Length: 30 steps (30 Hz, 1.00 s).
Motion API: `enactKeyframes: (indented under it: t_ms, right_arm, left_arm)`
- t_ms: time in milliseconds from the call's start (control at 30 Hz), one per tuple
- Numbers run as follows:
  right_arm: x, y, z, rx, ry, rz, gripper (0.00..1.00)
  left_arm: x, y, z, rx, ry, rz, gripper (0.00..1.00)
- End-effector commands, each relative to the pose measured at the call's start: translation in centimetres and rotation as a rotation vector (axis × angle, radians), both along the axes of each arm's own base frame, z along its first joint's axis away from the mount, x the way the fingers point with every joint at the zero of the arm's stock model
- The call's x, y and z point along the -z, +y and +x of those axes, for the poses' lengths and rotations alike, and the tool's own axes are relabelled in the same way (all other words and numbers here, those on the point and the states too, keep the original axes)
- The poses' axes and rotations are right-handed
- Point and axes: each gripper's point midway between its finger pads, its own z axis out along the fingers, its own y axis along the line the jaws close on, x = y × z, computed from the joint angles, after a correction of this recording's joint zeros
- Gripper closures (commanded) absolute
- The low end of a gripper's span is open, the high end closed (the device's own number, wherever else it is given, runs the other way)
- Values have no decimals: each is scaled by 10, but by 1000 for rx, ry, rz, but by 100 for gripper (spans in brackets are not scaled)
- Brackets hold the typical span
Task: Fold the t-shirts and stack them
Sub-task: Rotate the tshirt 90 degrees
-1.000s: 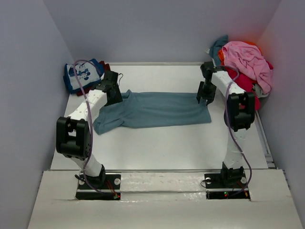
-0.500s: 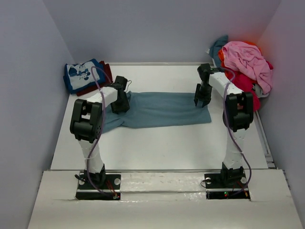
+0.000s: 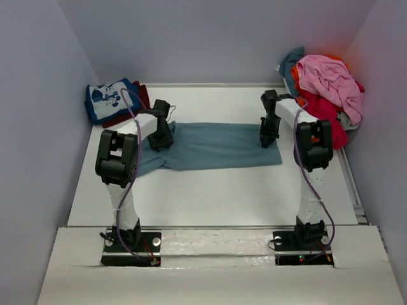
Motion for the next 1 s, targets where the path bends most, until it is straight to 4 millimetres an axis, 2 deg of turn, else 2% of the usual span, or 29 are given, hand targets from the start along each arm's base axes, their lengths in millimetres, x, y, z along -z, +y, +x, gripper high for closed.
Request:
enactKeyframes:
  t_ms: [0, 67, 133, 167, 200, 233, 267, 300, 367, 400, 467, 500, 567, 600, 633, 700, 767, 800, 833, 900, 967]
  right_arm:
    - [24, 3, -9, -19, 46, -7, 78]
    - [20, 0, -10, -16, 39, -22, 78]
    - [15, -4, -18, -9, 31, -38, 78]
    - [13, -7, -22, -5, 30, -47, 78]
    - [1, -8, -23, -4, 0, -47, 78]
    - [5, -10, -35, 0, 19, -52, 78]
    - [1, -11, -40, 5, 15, -49, 78]
    - [-2, -11, -45, 8, 8, -42, 78]
    - [-12, -13, -63, 13, 0, -35, 78]
    - [-15, -14, -69, 15, -5, -34, 78]
    - [-23, -16, -88, 21, -10, -28, 78]
    - [-33, -16, -93, 20, -35, -15, 78]
    - [-32, -15, -115, 15, -11, -11, 78]
    - [-34, -13, -122, 6, -12, -9, 78]
    - [-36, -13, -129, 5, -9, -2, 78]
    - [-44, -6, -148, -23, -15, 23, 78]
    - [-51, -1, -159, -39, -26, 53, 78]
    - [-55, 6, -170, -66, -33, 66, 78]
    - [-55, 6, -174, -56, -33, 72, 78]
    - [-55, 7, -180, -55, -32, 71, 78]
    - [-54, -1, -173, -48, -72, 20, 78]
  left_arm:
    - [14, -10, -3, -52, 44, -49, 42]
    - [14, -9, 0, -51, 53, -37, 41]
    - [12, -10, 15, -42, 49, -19, 41]
    - [13, -8, 15, -38, 70, -6, 41]
    - [18, -7, 19, -38, 84, 10, 41]
    - [6, -9, 34, -37, 47, 11, 41]
    - [5, -7, 37, -38, 55, 30, 41]
    - [1, -10, 51, -39, 33, 28, 41]
    - [-2, -11, 58, -35, 40, 37, 41]
    - [-2, -14, 71, -32, 25, 34, 41]
    - [0, -21, 82, -16, 28, 39, 41]
    - [2, -22, 85, -13, 32, 38, 41]
    - [5, -35, 87, 26, 40, 51, 41]
    - [5, -34, 91, 28, 37, 61, 41]
    - [7, -43, 99, 48, 23, 64, 41]
    - [12, -50, 105, 72, 25, 77, 41]
    - [16, -58, 107, 93, 15, 72, 41]
    - [23, -64, 105, 113, 28, 76, 41]
    - [22, -73, 105, 132, 18, 81, 41]
    - [25, -76, 103, 145, 22, 116, 41]
    - [26, -83, 98, 148, 18, 127, 41]
